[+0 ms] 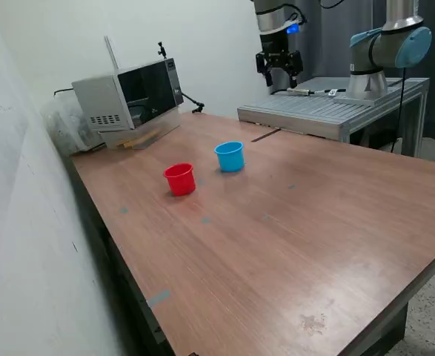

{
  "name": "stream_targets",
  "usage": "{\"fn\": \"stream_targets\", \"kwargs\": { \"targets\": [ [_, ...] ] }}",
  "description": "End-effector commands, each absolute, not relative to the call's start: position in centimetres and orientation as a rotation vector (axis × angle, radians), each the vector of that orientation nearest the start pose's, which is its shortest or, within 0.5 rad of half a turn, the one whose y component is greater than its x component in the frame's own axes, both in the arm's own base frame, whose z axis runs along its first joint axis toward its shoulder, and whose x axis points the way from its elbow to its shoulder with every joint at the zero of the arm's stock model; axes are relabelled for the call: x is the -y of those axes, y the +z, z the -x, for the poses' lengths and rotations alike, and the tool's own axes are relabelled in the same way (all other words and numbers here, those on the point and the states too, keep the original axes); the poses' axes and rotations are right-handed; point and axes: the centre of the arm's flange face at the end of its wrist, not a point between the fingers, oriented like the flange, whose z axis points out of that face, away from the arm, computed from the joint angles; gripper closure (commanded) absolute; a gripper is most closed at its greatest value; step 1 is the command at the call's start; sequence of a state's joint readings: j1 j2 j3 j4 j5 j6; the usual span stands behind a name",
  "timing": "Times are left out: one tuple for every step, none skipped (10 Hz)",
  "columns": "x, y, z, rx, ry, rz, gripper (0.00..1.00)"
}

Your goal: Place red objects in the red bin, and blue objects in the blue bin.

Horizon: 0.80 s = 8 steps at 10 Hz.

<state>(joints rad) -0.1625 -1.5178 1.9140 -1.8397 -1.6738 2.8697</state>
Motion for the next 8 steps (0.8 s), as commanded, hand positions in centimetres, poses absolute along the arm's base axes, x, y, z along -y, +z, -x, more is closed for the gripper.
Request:
{"fn": "stream_targets", "kwargs": {
  "targets": [
    [7.7, 33.6, 43.7, -1.966, -0.091, 2.224, 0.0],
    [8.3, 34.3, 42.2, -1.963, -0.081, 2.224, 0.0],
    [8.9, 34.5, 40.7, -1.99, -0.111, 2.177, 0.0],
    [9.2, 34.6, 39.4, -2.01, -0.139, 2.128, 0.0],
    [10.3, 34.3, 37.9, -1.96, -0.21, 2.107, 0.0],
    [10.5, 33.8, 36.2, -1.9, -0.324, 2.057, 0.0],
    [10.6, 33.8, 35.3, -1.89, -0.342, 2.048, 0.0],
    [10.6, 33.9, 35.0, -1.884, -0.35, 2.045, 0.0]
  ]
}}
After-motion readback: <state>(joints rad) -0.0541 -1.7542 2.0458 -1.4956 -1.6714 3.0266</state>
